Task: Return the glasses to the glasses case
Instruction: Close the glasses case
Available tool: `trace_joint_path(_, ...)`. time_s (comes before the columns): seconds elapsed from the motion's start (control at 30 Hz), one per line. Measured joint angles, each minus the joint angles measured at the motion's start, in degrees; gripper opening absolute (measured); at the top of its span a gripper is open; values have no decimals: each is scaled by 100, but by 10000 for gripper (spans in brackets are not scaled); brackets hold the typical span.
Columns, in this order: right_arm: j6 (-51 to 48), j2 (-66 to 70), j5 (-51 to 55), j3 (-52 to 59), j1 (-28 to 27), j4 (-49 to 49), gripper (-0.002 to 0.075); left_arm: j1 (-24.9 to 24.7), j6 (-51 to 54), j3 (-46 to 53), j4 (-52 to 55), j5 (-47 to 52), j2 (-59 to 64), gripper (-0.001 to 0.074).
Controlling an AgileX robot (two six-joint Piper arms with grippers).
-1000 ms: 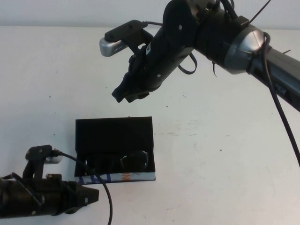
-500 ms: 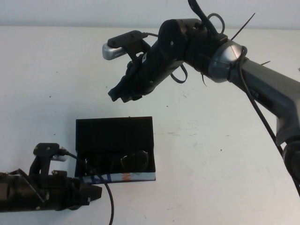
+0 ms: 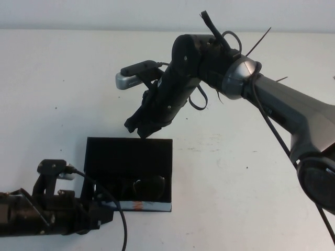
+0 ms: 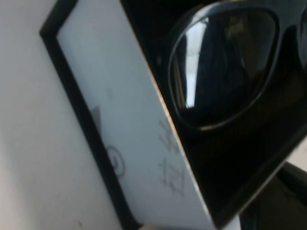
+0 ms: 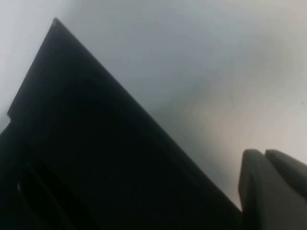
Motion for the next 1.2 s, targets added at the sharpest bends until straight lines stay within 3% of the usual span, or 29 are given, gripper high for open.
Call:
trace_joint_path(0.3, -41, 0, 666, -445, -9, 104, -11, 0, 0, 0, 0, 0, 0, -1)
trace_joint_path(1.2, -41, 406, 601, -590, 36, -44, -11, 0, 0, 0, 0, 0, 0, -1)
